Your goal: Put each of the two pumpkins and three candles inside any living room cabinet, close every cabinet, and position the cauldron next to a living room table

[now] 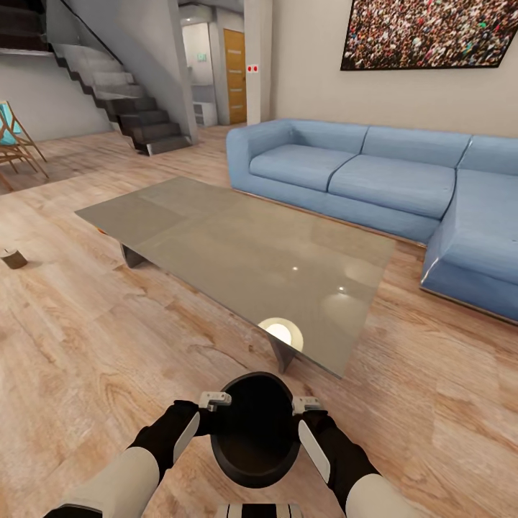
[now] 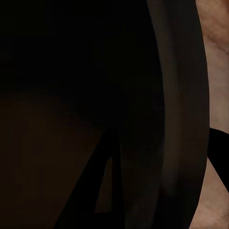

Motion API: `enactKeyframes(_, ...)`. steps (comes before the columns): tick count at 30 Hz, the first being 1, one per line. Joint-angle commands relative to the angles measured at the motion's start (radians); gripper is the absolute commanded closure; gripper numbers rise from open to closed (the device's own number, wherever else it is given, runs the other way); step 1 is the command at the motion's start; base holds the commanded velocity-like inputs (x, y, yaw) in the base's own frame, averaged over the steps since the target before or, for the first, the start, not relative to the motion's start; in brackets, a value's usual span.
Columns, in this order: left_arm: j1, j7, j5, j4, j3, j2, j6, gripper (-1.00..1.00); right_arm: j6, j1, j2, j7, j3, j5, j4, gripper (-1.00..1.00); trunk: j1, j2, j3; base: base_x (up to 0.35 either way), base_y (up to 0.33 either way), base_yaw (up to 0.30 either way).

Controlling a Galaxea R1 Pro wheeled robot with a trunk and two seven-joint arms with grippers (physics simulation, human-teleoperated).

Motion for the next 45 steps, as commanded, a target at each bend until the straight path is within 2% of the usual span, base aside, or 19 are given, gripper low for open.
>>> enactKeyframes(1,0.001,-0.031,0.037,-0.002,-0.019,0.002,0.007,1.0,-0.001,-0.002,0.0,-0.008,-0.003,-0.033,-0.02,1.0,0.0,0.0,-0.001,0.0,0.0,0.0)
enactKeyframes(3,0.001,-0.031,0.037,-0.002,-0.019,0.001,0.007,1.0,-0.001,-0.001,0.0,-0.008,-0.003,-0.033,-0.019,1.0,0.001,-0.001,-0.009,0.0,0.0,0.0)
enactKeyframes(17,0.001,-0.031,0.037,-0.002,-0.019,0.001,0.007,1.0,-0.001,-0.001,0.0,-0.008,-0.003,-0.033,-0.02,1.0,0.001,-0.001,-0.009,0.0,0.0,0.0)
enactKeyframes(20,0.001,-0.031,0.037,-0.002,-0.019,0.001,0.007,1.0,-0.001,-0.001,0.0,-0.008,-0.003,-0.033,-0.019,1.0,0.002,-0.002,-0.02,0.0,0.0,0.0)
enactKeyframes(30,0.001,-0.031,0.037,-0.002,-0.019,0.001,0.007,1.0,-0.001,-0.002,0.0,-0.008,-0.003,-0.033,-0.019,1.0,0.002,-0.002,-0.02,0.0,0.0,0.0)
enactKeyframes(31,0.001,-0.031,0.037,-0.002,-0.019,0.001,0.007,-1.0,-0.001,-0.002,0.0,-0.008,-0.003,-0.033,-0.019,-1.0,0.002,-0.002,-0.02,0.0,0.0,0.0)
enactKeyframes(45,0.001,-0.029,0.037,-0.002,-0.018,0.002,0.007,-1.0,-0.001,-0.001,0.0,-0.008,-0.003,-0.033,-0.019,-1.0,0.002,-0.002,-0.02,0.0,0.0,0.0)
